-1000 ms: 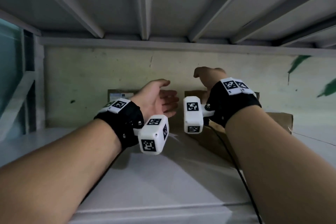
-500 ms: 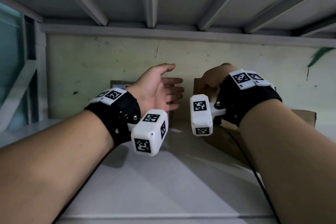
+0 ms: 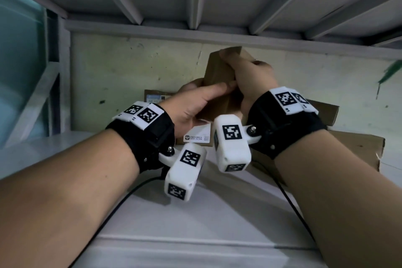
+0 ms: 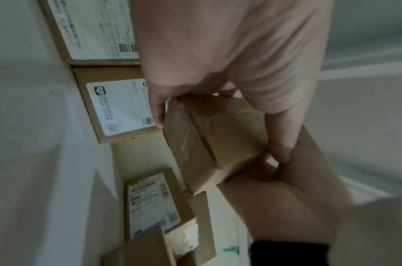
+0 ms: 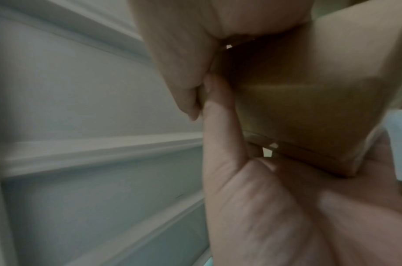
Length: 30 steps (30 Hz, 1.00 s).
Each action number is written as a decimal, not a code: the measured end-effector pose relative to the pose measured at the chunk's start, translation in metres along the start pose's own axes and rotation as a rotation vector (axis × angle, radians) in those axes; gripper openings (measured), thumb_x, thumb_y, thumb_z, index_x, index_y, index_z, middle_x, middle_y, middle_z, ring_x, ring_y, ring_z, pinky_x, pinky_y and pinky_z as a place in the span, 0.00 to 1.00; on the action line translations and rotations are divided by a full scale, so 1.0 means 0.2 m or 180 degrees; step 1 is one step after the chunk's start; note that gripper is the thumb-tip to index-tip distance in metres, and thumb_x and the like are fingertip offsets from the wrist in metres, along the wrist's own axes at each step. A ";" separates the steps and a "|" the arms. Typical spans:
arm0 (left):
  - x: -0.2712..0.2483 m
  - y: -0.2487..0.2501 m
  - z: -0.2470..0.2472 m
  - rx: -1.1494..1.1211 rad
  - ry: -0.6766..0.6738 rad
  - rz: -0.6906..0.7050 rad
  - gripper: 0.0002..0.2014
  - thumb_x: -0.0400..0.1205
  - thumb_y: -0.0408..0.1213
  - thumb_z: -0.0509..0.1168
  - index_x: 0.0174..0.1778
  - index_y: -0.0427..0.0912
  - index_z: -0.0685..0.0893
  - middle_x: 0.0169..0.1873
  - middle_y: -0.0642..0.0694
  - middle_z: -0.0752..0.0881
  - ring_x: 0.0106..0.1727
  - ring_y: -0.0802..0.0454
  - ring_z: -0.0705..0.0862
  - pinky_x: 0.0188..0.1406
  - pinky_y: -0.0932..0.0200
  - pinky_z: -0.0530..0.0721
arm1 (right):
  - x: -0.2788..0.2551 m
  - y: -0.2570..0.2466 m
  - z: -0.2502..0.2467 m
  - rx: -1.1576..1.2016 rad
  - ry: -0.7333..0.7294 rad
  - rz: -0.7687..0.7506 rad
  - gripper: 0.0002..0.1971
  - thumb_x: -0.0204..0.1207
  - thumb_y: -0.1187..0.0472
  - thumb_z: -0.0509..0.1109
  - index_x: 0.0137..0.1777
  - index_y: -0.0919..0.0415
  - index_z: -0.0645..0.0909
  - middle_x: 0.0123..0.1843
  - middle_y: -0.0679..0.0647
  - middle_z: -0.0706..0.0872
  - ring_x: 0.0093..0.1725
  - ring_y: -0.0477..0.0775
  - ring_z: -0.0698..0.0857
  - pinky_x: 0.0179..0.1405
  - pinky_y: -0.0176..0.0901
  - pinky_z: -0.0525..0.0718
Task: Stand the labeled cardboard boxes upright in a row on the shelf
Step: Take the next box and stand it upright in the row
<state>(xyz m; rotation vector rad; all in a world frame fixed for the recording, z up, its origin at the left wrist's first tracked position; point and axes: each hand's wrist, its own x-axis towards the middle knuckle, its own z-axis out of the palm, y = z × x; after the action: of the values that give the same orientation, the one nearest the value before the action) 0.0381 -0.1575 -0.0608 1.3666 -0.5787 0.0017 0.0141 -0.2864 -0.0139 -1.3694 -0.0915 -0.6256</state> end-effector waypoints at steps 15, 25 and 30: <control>-0.08 0.07 -0.02 -0.0585 0.0262 -0.0121 0.19 0.85 0.56 0.71 0.54 0.43 0.89 0.39 0.40 0.93 0.48 0.39 0.91 0.64 0.42 0.87 | 0.04 0.16 -0.07 -0.0383 -0.0705 0.1476 0.12 0.89 0.63 0.58 0.44 0.68 0.74 0.28 0.60 0.84 0.23 0.55 0.84 0.12 0.32 0.78; -0.07 0.02 -0.03 -0.0977 -0.0025 -0.0735 0.30 0.83 0.56 0.71 0.78 0.42 0.86 0.77 0.36 0.85 0.76 0.36 0.85 0.76 0.36 0.80 | 0.42 0.42 -0.41 -0.2098 -0.0466 0.0725 0.25 0.79 0.48 0.64 0.71 0.63 0.79 0.61 0.54 0.80 0.70 0.65 0.83 0.66 0.59 0.84; -0.07 -0.02 -0.03 -0.0932 0.0013 -0.0882 0.29 0.84 0.57 0.70 0.75 0.42 0.88 0.73 0.36 0.88 0.76 0.36 0.85 0.71 0.37 0.85 | 0.34 0.32 -0.42 -0.4008 -0.0465 0.0414 0.17 0.72 0.45 0.74 0.35 0.58 0.80 0.29 0.49 0.80 0.31 0.54 0.81 0.29 0.37 0.71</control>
<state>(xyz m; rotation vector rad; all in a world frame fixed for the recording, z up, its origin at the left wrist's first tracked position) 0.0297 -0.1481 -0.0696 1.1500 -0.3654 -0.2940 0.0758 -0.3845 -0.0619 -2.6068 0.3338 -0.4555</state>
